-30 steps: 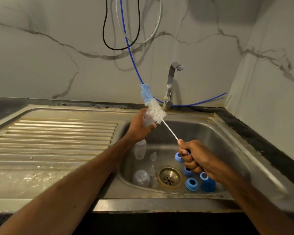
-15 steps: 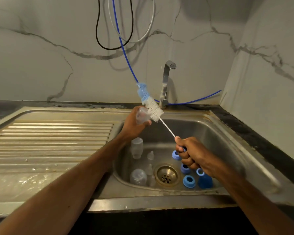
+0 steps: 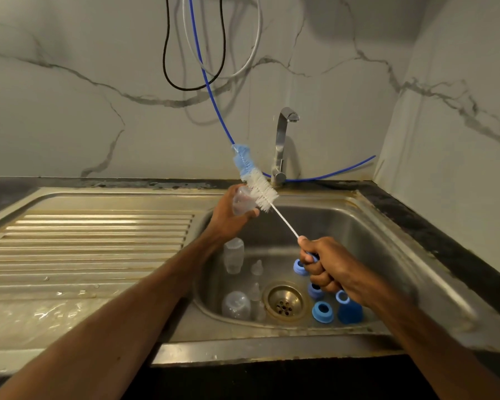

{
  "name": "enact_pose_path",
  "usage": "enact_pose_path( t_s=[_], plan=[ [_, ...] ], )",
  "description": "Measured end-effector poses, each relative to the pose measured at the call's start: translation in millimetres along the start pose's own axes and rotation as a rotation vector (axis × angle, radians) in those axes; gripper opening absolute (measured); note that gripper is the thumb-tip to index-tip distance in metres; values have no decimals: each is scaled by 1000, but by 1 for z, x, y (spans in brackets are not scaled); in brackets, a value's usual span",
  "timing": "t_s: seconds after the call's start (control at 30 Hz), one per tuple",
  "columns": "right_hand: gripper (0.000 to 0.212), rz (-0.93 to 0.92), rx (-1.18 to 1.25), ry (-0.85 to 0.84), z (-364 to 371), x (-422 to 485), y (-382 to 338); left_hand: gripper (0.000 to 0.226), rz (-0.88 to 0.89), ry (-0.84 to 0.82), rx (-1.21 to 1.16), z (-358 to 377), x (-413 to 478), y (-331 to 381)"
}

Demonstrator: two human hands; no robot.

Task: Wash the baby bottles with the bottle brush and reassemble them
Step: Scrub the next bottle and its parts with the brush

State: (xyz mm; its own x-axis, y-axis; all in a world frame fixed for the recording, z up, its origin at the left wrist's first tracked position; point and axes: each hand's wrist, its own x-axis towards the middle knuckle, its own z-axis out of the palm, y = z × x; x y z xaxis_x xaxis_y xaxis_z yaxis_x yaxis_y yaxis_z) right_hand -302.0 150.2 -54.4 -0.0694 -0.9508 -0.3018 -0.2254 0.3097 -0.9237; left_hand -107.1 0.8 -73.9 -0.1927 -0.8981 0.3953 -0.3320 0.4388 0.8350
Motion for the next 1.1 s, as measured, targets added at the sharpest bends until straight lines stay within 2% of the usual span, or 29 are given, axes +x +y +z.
enact_pose_path(
  t_s=[0.17, 0.3, 0.47, 0.7, 0.87, 1.0, 1.1],
  plan=[
    [50, -32, 50, 76, -1, 3, -7, 71, 77, -97, 103, 21, -7, 12],
    [50, -15, 75, 37, -1, 6, -7, 71, 53, -83, 110, 24, -6, 9],
    [50, -5, -98, 26, -5, 16, -25, 72, -1, -22, 142, 16, -6, -1],
    [52, -117, -151, 165, 2, 31, -22, 67, 32, 34, 107, 17, -2, 7],
    [58, -232, -301, 214, 8, 29, -1, 61, -67, 112, 62, -4, 2, -7],
    [59, -320, -369, 306, 3, 38, -4, 72, 23, -4, 160, 13, -4, 6],
    [57, -328, -325, 258, 0, 35, 0, 69, 39, 16, 128, 15, 1, 3]
  ],
)
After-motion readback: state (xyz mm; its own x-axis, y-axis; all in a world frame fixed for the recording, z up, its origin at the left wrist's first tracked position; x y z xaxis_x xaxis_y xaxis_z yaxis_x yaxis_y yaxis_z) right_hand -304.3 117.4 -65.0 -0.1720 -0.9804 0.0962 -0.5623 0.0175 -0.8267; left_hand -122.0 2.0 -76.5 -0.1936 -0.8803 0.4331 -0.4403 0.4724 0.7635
